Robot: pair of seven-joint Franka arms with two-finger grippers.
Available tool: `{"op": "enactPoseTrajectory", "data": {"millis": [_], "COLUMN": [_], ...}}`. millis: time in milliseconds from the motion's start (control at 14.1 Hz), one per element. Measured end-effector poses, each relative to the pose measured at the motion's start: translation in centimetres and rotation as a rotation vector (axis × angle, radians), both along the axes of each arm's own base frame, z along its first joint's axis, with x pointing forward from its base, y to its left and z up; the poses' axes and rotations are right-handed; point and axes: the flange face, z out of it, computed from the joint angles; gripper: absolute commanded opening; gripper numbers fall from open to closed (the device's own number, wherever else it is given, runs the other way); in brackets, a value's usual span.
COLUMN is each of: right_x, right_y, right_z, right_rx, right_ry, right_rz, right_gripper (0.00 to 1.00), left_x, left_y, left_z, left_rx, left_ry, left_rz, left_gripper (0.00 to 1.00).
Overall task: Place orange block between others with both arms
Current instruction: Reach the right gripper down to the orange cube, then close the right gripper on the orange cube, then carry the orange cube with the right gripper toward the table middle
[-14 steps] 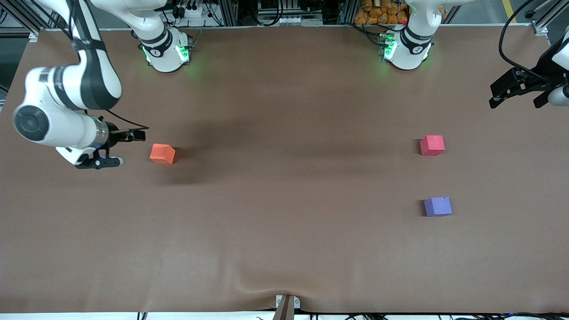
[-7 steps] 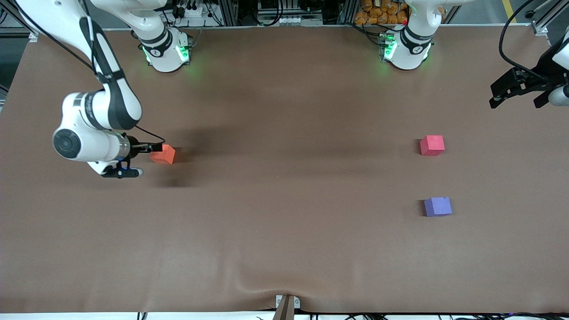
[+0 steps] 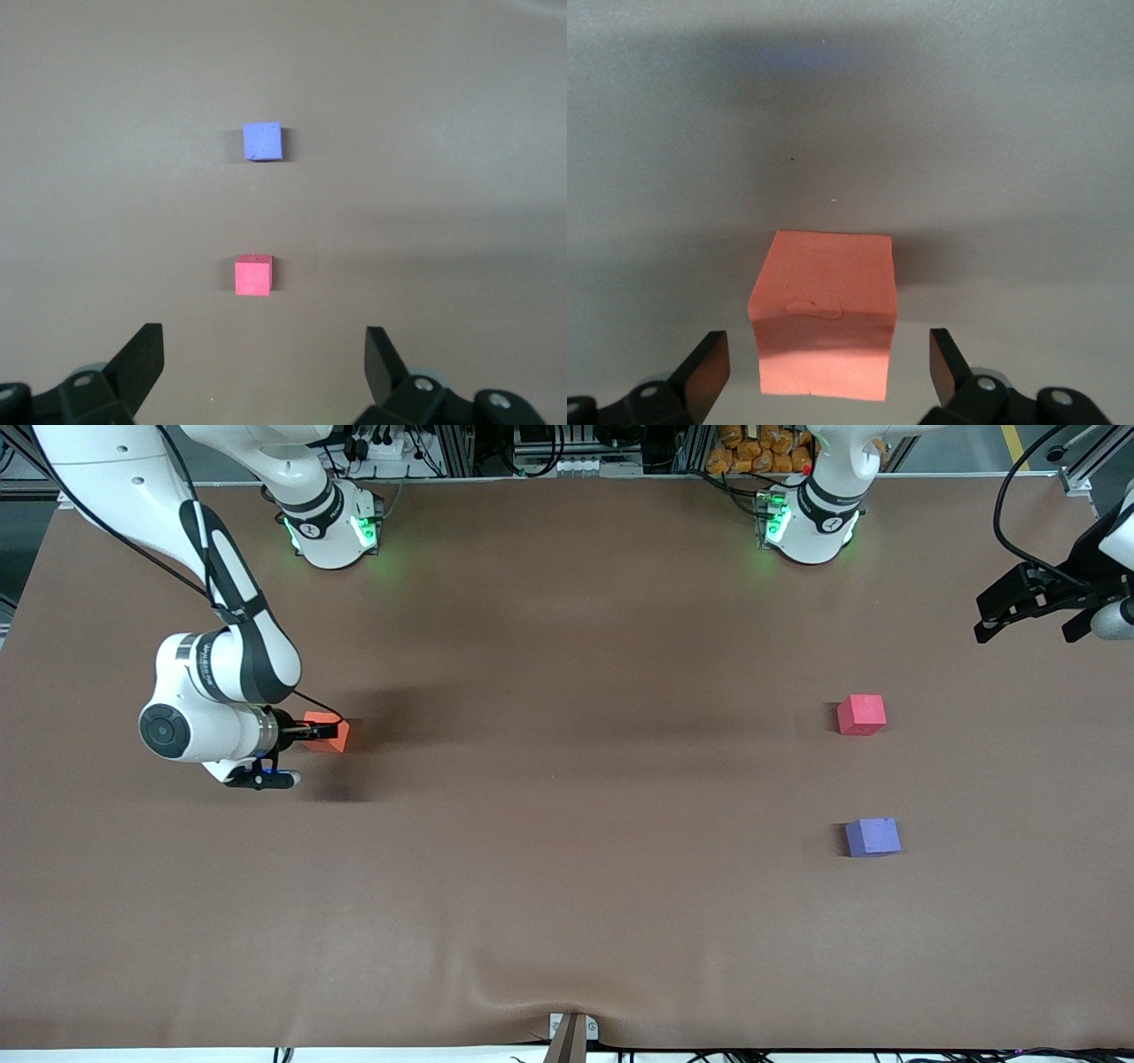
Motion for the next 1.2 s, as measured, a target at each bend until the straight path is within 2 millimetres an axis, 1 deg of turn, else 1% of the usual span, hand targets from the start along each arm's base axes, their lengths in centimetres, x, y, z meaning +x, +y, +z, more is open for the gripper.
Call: {"op": "enactPoseTrajectory", "data": {"millis": [212, 283, 354, 496, 567, 638, 779, 921, 992, 1062, 1133, 1204], "right_x": [-0.2, -0.3, -0.4, -0.5, -0.5, -0.5, -0.4, -0.3, -0.2, 0.2, 0.8, 1.6], "right_y": [0.0, 0.0, 0.0, 0.0, 0.0, 0.0, 0.0, 0.2, 0.4, 0.8, 1.6, 2.9], "right_z": [-1.2, -1.6, -1.9, -2.3, -2.4, -2.4, -2.3, -2.0, -1.5, -0.6, 0.7, 2.1], "right_rx": [0.001, 0.002, 0.002, 0.003, 0.002, 0.002, 0.007, 0.021, 0.031, 0.045, 0.069, 0.099], "right_ry": [0.003, 0.010, 0.015, 0.022, 0.023, 0.023, 0.022, 0.027, 0.034, 0.041, 0.046, 0.041], "right_rz": [-0.010, -0.014, -0.017, -0.019, -0.020, -0.024, -0.038, -0.054, -0.065, -0.079, -0.100, -0.121], "right_gripper": [1.00, 0.96, 0.71, 0.33, 0.20, 0.12, 0.02, 0.02, 0.02, 0.02, 0.02, 0.02], "left_x": [0.1, 0.1, 0.1, 0.1, 0.1, 0.1, 0.2, 0.2, 0.2, 0.2, 0.2, 0.3], "left_y": [0.0, 0.0, 0.0, 0.1, 0.2, 0.3, 0.5, 0.6, 0.6, 0.7, 0.7, 0.8], "left_z": [-0.2, -0.2, -0.2, -0.2, -0.2, -0.2, -0.2, -0.2, -0.2, -0.3, -0.3, -0.4], "left_rx": [0.000, 0.000, 0.000, 0.000, 0.000, 0.000, 0.000, 0.000, 0.000, 0.000, 0.000, 0.000], "left_ry": [0.003, 0.003, 0.003, 0.003, 0.003, 0.004, 0.004, 0.004, 0.005, 0.006, 0.007, 0.008], "left_rz": [0.000, 0.000, 0.000, 0.001, 0.004, 0.006, 0.010, 0.011, 0.011, 0.012, 0.014, 0.015], "left_gripper": [1.00, 1.00, 1.00, 1.00, 1.00, 1.00, 1.00, 1.00, 1.00, 1.00, 1.00, 1.00]}}
